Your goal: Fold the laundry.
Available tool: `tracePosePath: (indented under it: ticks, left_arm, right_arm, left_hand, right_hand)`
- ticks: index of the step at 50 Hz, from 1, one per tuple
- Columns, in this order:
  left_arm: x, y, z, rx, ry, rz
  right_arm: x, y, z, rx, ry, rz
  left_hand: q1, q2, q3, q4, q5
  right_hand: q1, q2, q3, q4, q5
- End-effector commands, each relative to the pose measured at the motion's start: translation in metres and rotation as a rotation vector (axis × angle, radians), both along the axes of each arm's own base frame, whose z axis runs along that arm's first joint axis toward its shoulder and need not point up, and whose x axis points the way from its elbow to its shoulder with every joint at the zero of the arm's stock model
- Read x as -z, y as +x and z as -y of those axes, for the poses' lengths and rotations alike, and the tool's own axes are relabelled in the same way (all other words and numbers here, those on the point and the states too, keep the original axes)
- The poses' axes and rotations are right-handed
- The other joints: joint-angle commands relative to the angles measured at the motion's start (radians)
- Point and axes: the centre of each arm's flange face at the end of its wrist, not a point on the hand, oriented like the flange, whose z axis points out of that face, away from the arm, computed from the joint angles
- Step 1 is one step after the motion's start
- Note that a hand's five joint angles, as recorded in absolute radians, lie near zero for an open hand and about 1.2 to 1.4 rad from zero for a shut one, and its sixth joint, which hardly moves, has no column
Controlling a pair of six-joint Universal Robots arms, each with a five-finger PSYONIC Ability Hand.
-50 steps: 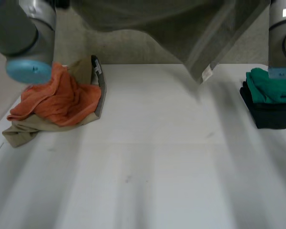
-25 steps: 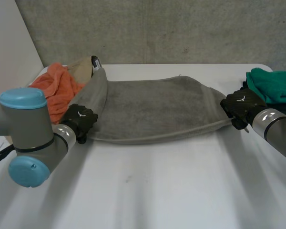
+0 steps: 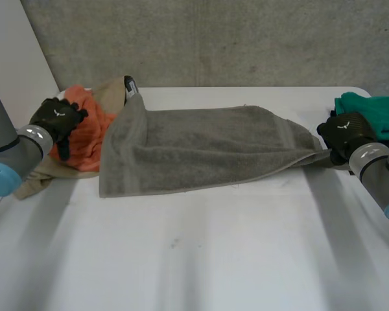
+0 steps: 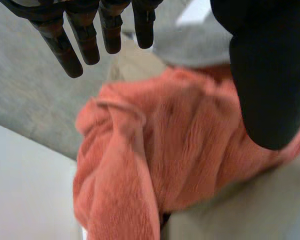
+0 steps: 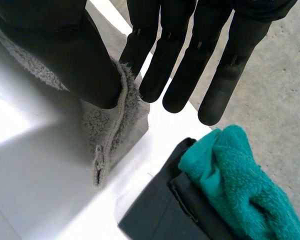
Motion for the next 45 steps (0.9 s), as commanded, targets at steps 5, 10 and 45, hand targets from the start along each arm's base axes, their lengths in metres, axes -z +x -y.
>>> tracePosePath:
  ticks: [5, 10, 45]
  left_arm:
    - [0.048, -0.009, 0.034, 0.062, 0.08, 0.108]
    - [0.06, -0.012, 0.046, 0.04, 0.062, 0.157]
    - [-0.026, 0.039, 0.075, -0.316, -0.199, 0.089]
  right_arm:
    - [0.005, -0.002, 0.0, 0.003, -0.001, 0.001]
    - [0.006, -0.001, -0.002, 0.0, -0.003, 0.004]
    - [-0.012, 0.006, -0.013, -0.027, -0.069, 0.017]
  left_hand:
    - [-0.027, -0.03, -0.036, -0.023, -0.047]
    - [0.538, 0.535, 0.53, 0.542, 0.518]
    - [-0.027, -0.03, -0.036, -0.023, -0.047]
  right_hand:
    - [0.25, 0.215, 0.207, 0.197, 0.213]
    - [0.25, 0.215, 0.207, 0.197, 0.213]
    - [0.25, 0.215, 0.207, 0.197, 0.213]
